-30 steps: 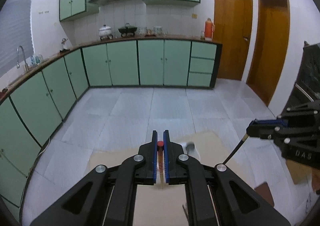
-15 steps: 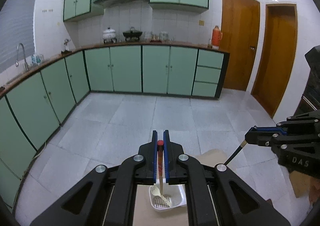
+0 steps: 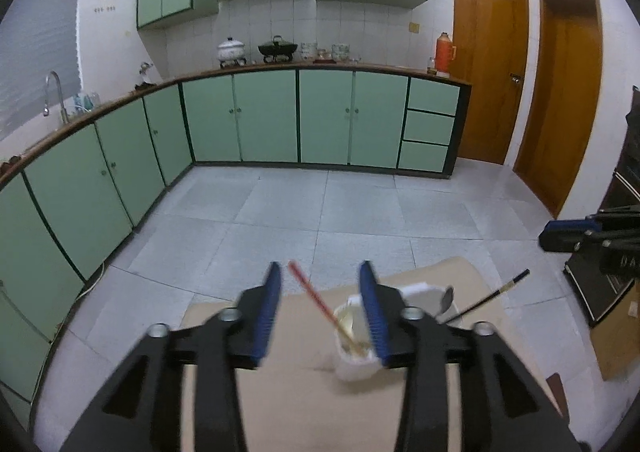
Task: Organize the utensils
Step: 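Lower the chopsticks into the holder and open both tools, then move both tools back down to the chopstick pile on the mat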
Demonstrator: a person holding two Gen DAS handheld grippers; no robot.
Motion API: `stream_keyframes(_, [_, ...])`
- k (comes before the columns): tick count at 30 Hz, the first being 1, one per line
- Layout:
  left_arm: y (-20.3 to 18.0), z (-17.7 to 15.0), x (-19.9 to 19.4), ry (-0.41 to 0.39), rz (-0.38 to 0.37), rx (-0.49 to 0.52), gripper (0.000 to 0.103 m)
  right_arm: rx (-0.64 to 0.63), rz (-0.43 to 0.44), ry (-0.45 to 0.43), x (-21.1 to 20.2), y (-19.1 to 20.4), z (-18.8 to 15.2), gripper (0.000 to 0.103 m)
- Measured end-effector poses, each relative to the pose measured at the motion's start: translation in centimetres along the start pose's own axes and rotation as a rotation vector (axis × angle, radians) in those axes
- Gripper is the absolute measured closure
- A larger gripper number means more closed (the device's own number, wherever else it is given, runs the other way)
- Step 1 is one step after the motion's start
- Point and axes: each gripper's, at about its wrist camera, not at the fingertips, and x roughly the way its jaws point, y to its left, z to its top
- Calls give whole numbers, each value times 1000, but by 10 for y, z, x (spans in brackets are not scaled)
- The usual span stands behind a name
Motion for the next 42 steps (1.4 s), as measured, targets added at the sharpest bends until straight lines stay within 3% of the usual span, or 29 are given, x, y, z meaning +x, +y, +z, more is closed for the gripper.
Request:
stream_keyframes(2, [1,-17,-20,-10,17,8,49,10,9,-37,-15,-2,-24,75])
stream_keyframes(5, [2,-65,-53,-15,24,-12,35,8,7,-83,-29,2,-89,71])
stream_keyframes(7, [0,-100,-68,-4,25,-23,34,-12,-19,-103,-29,12,-139,70])
stream_keyframes(12, [-16,-193,-95,47,32,-54,26,-46,-17,-56,-10,55,-273,69])
stream_keyframes(18, [-34,-271,-117,103,33,-90,18,-42,7,3,4,99,-369,68])
stream_keyframes(24, [-47,-314,-129,122,-2,-135,18,-82,10,10,15,123,-395,65])
stream_keyframes(27, [-58,-325,-126,140,-1,-93,18,-90,3,-2,21,123,-392,64])
stream_keyframes(34, [-68,-350,-118,172,-26,-49,18,2,-54,-16,21,82,-389,63])
stream_keyframes(39, [-76,-358,-109,195,-17,-20,18,-52,1,-22,20,85,-388,63])
stream_keyframes(42, [-77,-361,-110,196,-27,-23,19,-81,-28,-22,27,88,-386,64])
